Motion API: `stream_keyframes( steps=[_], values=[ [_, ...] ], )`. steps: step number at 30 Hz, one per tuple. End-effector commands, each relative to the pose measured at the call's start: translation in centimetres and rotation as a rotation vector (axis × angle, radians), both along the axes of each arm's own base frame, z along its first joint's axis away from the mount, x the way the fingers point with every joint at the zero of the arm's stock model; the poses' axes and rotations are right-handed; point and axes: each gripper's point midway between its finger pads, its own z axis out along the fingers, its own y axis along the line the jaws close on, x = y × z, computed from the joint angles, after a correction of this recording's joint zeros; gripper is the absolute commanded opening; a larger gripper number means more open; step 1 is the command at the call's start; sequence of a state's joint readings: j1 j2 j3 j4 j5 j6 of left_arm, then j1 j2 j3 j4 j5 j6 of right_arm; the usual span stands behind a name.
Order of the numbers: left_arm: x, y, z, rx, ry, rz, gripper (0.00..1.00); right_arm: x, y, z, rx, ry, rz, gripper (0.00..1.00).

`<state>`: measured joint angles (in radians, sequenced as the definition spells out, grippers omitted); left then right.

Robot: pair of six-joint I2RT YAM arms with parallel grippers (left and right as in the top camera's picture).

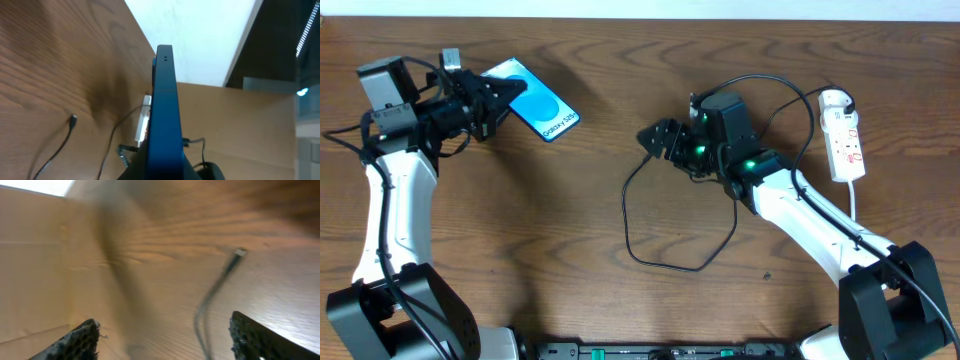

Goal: Plug charger to phone and switch on socket
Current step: 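Move the right gripper to the cable's USB-C end and grasp it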

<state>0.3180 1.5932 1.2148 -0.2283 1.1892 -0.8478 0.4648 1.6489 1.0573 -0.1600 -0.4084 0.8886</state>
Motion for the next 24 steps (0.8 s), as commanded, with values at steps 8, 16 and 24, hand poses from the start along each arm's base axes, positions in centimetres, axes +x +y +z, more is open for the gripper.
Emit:
stream_keyframes(
  steps=[8,16,24],
  values=[
    [-1.3,-1.1,2.6,-0.072,-0.049,-0.094,0.07,1.3,-1.5,4.5,-0.222,-0.093,0.065,0.75],
    [-1.3,-1.1,2.6,-0.079,-0.042,-0.093,0.07,1.8,-0.6,3.2,-0.231,-0.039,0.057,0.95],
    [-1.3,-1.1,2.6,-0.079,-0.041,-0.094,0.07,1.9,1.1,-1.9,-0.248,0.11,-0.049,0.29]
  ],
)
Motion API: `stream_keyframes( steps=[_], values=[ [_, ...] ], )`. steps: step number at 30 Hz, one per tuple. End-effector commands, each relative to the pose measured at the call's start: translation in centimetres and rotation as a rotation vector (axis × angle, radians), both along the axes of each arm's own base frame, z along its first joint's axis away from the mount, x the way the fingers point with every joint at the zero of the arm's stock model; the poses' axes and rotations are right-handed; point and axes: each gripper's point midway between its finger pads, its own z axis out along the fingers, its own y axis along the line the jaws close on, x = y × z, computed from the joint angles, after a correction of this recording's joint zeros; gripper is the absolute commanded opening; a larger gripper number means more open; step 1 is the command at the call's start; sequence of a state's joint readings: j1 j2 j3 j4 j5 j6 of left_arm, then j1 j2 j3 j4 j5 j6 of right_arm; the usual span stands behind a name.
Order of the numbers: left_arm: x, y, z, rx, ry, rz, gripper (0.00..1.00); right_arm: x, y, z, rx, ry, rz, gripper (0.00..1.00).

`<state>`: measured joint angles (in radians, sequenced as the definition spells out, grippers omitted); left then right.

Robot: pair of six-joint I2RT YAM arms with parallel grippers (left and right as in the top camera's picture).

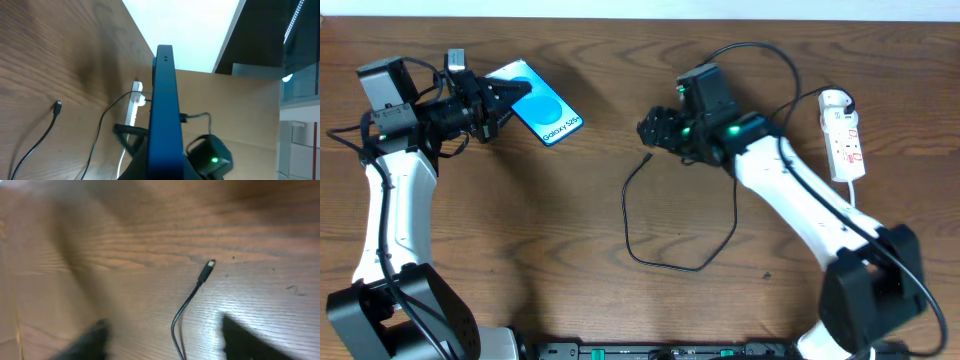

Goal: Plug charger to phone and switch on socket
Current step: 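Move the right gripper to the cable's USB-C end and grasp it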

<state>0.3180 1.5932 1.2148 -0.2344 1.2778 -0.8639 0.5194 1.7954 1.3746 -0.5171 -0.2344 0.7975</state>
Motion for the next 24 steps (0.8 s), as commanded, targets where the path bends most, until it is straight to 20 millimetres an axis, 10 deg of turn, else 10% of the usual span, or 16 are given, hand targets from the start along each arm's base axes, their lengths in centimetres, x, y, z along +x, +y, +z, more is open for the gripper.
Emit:
stream_keyframes(
  steps=[1,24],
  values=[
    [-0.4,-0.2,1.7,-0.016,-0.041,-0.028,0.07,-0.1,0.6,-2.5,-0.012,0.072,-0.068,0.22],
    [-0.5,-0.2,1.7,-0.018,-0.035,-0.028,0.07,-1.6,4.0,-11.8,0.039,0.277,0.012,0.37]
  ],
)
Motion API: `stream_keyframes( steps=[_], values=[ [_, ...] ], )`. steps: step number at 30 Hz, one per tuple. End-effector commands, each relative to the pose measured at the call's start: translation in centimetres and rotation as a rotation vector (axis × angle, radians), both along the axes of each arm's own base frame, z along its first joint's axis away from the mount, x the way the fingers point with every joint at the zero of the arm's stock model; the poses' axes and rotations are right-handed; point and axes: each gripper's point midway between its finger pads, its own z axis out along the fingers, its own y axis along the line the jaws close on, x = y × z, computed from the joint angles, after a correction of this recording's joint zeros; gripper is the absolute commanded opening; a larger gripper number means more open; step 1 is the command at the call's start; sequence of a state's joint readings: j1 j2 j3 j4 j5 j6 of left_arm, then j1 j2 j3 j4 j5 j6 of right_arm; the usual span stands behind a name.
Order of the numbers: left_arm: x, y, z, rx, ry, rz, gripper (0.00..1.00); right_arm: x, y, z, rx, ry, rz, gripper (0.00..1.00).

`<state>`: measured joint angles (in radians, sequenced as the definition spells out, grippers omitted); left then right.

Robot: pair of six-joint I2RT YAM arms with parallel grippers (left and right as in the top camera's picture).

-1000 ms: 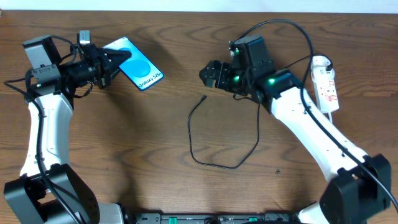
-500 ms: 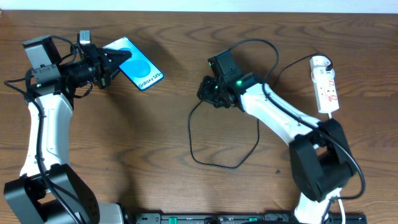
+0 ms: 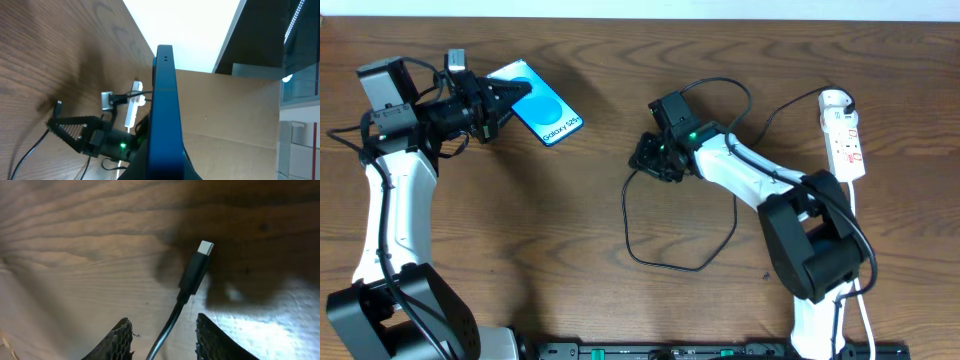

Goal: Plug charger to phone and switch on socket
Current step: 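Move the right gripper to the cable's USB-C end and grasp it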

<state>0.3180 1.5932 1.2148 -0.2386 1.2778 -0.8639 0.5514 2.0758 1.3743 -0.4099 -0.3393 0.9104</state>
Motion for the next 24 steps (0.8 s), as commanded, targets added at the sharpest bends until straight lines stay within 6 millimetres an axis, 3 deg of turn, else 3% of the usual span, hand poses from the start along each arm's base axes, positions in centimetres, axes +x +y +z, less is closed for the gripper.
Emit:
stream_keyframes(
  steps=[1,17,24],
  values=[
    [-0.4,-0.2,1.7,-0.017,-0.039,-0.028,0.07,-0.5,1.0,-1.1,0.02,0.028,0.018,0.37],
    [-0.4,-0.2,1.7,-0.017,-0.039,-0.028,0.07,0.4,1.1,-2.3,0.008,-0.004,0.001,0.32],
    [-0.4,-0.2,1.7,-0.017,-0.038,-0.028,0.07,1.0,0.4,-2.5,-0.038,-0.067,0.054,0.12]
  ],
)
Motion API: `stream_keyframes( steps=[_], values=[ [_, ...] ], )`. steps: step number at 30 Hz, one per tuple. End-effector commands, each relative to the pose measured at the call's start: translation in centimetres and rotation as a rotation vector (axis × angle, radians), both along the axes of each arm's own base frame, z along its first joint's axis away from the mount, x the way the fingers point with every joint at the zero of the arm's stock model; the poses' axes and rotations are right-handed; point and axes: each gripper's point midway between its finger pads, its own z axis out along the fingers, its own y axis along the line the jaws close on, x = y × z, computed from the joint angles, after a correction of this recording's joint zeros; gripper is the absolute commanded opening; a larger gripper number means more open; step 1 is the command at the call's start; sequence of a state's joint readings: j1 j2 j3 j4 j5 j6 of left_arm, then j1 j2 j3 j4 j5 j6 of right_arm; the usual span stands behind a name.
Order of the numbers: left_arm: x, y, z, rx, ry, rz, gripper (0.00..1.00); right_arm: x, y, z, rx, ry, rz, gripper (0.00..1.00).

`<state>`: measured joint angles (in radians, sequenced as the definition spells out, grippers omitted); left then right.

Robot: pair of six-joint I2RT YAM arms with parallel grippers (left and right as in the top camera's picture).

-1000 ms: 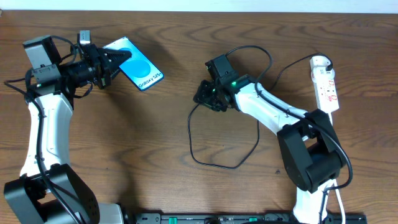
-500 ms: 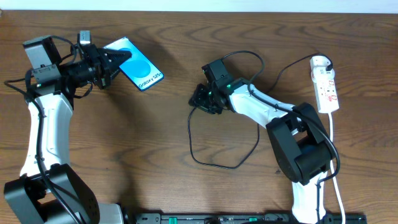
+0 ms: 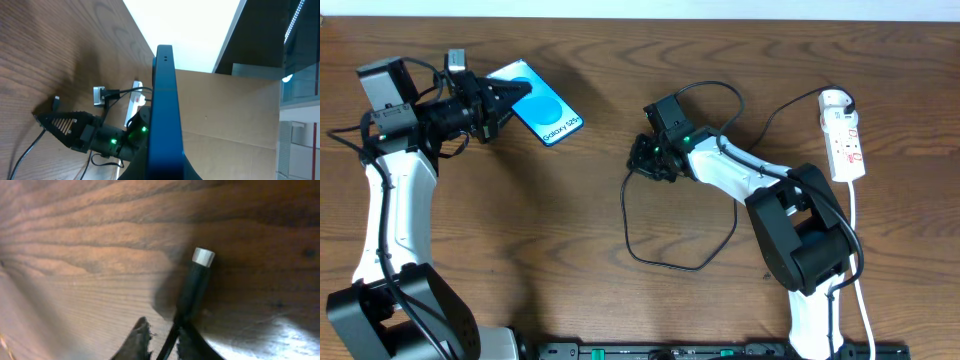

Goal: Plug charger to phone and switch on socket
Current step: 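Move the right gripper to the cable's USB-C end and grasp it, then lift the cable end with the right gripper toward the phone's port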

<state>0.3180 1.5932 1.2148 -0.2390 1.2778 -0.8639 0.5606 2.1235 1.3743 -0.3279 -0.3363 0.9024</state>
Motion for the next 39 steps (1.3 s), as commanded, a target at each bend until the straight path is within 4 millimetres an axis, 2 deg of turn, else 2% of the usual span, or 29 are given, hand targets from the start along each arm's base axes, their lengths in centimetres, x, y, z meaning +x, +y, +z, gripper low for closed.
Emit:
stream_keyframes(
  steps=[1,2,4,6,8,12,15,17,20,25,32,36,39],
  values=[
    [-0.4,-0.2,1.7,-0.017,-0.039,-0.028,0.07,0.4,-0.8,-1.1,-0.056,-0.043,0.051,0.09],
    [-0.4,-0.2,1.7,-0.017,-0.039,-0.028,0.07,0.5,-0.9,-1.1,-0.049,-0.047,0.062,0.02],
    [-0.4,-0.2,1.7,-0.017,-0.039,-0.028,0.07,1.0,-0.1,-0.1,0.026,-0.095,0.156,0.01],
    [-0.4,-0.2,1.7,-0.017,-0.039,-0.028,0.07,1.5,1.6,2.3,0.163,-0.229,0.34,0.01],
    [-0.4,-0.2,1.7,-0.017,-0.039,-0.028,0.07,1.8,2.6,5.3,0.307,-0.344,0.473,0.01],
    [-0.5,-0.3,1.6,-0.021,-0.028,-0.028,0.07,2.6,1.3,9.5,0.466,-0.417,0.517,0.01],
    [-0.5,-0.3,1.6,-0.02,-0.029,-0.028,0.07,2.2,-0.2,12.2,0.581,-0.424,0.552,0.01],
    [-0.5,-0.3,1.6,-0.021,-0.028,-0.028,0.07,1.8,-1.1,13.6,0.641,-0.428,0.58,0.01],
    [-0.6,-0.3,1.6,-0.023,-0.029,-0.031,0.07,1.6,-2.3,14.4,0.647,-0.432,0.585,0.01],
    [-0.7,-0.4,1.7,-0.027,-0.035,-0.039,0.07,-0.3,-3.9,16.8,0.61,-0.471,0.632,0.01],
    [-1.3,-0.9,2.3,-0.048,-0.066,-0.087,0.07,-4.4,-5.0,20.7,0.588,-0.492,0.702,0.01],
    [-1.6,-1.4,2.6,-0.06,-0.082,-0.118,0.07,-6.5,-5.1,22.7,0.59,-0.488,0.722,0.01],
    [-1.8,-1.9,2.8,-0.067,-0.088,-0.14,0.07,-7.8,-4.4,23.6,0.602,-0.49,0.751,0.01]
  ],
)
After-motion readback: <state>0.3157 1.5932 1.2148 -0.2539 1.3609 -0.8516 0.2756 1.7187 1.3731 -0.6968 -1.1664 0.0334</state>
